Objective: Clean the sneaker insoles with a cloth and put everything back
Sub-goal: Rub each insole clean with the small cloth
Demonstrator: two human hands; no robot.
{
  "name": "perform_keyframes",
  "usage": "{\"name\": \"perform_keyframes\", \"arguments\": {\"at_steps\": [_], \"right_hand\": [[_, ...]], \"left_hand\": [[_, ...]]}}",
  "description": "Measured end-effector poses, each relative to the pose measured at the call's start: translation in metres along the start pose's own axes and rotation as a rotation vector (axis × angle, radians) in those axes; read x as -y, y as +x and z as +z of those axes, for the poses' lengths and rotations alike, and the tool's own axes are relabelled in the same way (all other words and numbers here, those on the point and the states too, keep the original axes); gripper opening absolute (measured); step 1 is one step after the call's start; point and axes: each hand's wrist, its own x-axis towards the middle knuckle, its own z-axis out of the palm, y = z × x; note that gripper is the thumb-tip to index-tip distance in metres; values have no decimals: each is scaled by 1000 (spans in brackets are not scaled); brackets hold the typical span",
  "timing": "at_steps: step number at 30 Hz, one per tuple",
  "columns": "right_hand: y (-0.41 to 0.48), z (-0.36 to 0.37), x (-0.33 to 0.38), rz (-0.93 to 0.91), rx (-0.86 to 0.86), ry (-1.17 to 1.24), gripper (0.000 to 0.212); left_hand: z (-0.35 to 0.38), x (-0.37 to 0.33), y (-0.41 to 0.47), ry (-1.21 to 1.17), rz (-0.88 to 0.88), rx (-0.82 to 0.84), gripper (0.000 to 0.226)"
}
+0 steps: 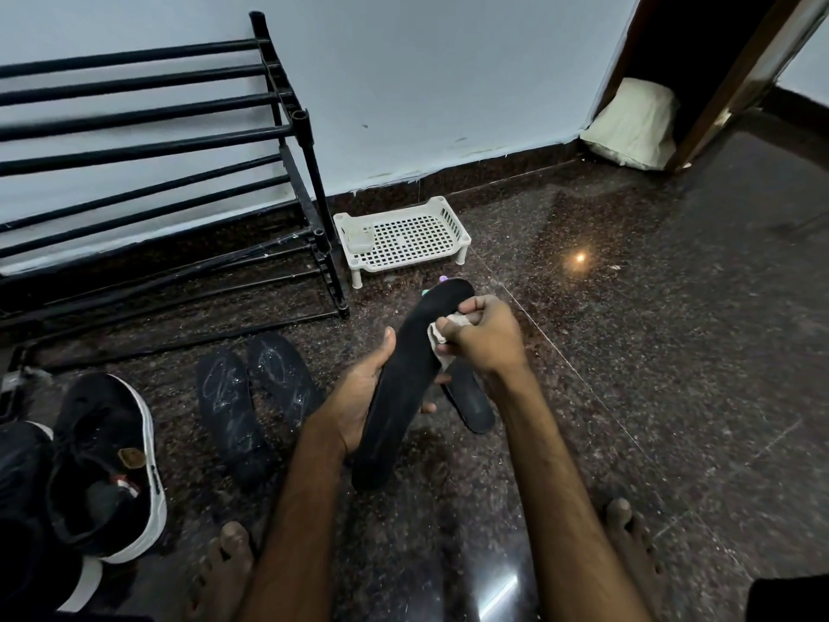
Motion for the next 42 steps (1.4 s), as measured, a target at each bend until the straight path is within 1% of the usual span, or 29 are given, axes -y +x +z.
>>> {"name": "perform_keyframes", "arguments": {"at_steps": [2, 3, 4, 5, 6, 8, 10, 12, 15, 18, 21, 23, 25, 28, 30, 32, 34, 37, 40, 42], "right_hand": [[5, -2, -9, -38, -119, -121, 29], [5, -8, -11, -54, -174, -211, 27], [6, -16, -17, -74, -224, -250, 25], [6, -24, -22, -69, -237, -235, 24], [7, -31, -29, -57, -236, -170, 23], [4, -44, -37, 9, -179, -26, 18], [1, -52, -41, 56, -120, 31, 13], [1, -57, -40, 52, -100, 45, 7], [2, -63, -35, 13, -57, 26, 6], [2, -68, -37, 18, 21, -32, 9], [6, -72, -46, 51, 85, -77, 14], [9, -73, -53, 68, 109, -88, 13], [12, -72, -59, 72, 118, -115, 10], [18, -71, -72, 86, 137, -196, 13], [20, -70, -77, 96, 174, -286, 15], [19, -67, -79, 134, 227, -321, 18], [17, -62, -79, 176, 282, -307, 23], [12, -56, -78, 198, 336, -329, 28], [8, -54, -80, 206, 369, -358, 28], [5, -52, -80, 211, 369, -379, 28]], "left_hand": [[-5, 2, 2, 5, -28, 2, 63], [-8, 3, 3, -14, -34, -10, 65], [-12, 5, 5, -60, -35, -28, 67], [-17, 7, 6, -119, -27, -49, 68], [-23, 9, 10, -182, -11, -73, 68], [-34, 15, 21, -307, 24, -148, 65], [-44, 21, 33, -380, 43, -246, 64], [-54, 25, 48, -398, 37, -345, 64], [-67, 33, 66, -388, 26, -440, 62], [-73, 38, 86, -411, 56, -512, 53], [-73, 42, 105, -408, 76, -552, 48], [-73, 46, 117, -394, 65, -571, 46], [-76, 53, 128, -357, 59, -599, 43], [-85, 62, 144, -247, 50, -650, 41], [-89, 65, 149, -129, 57, -677, 40], [-89, 65, 150, -7, 86, -700, 41], [-88, 65, 147, 129, 115, -705, 42], [-87, 63, 141, 302, 145, -662, 41], [-92, 60, 136, 423, 174, -648, 42], [-100, 61, 130, 466, 209, -686, 42]]}}
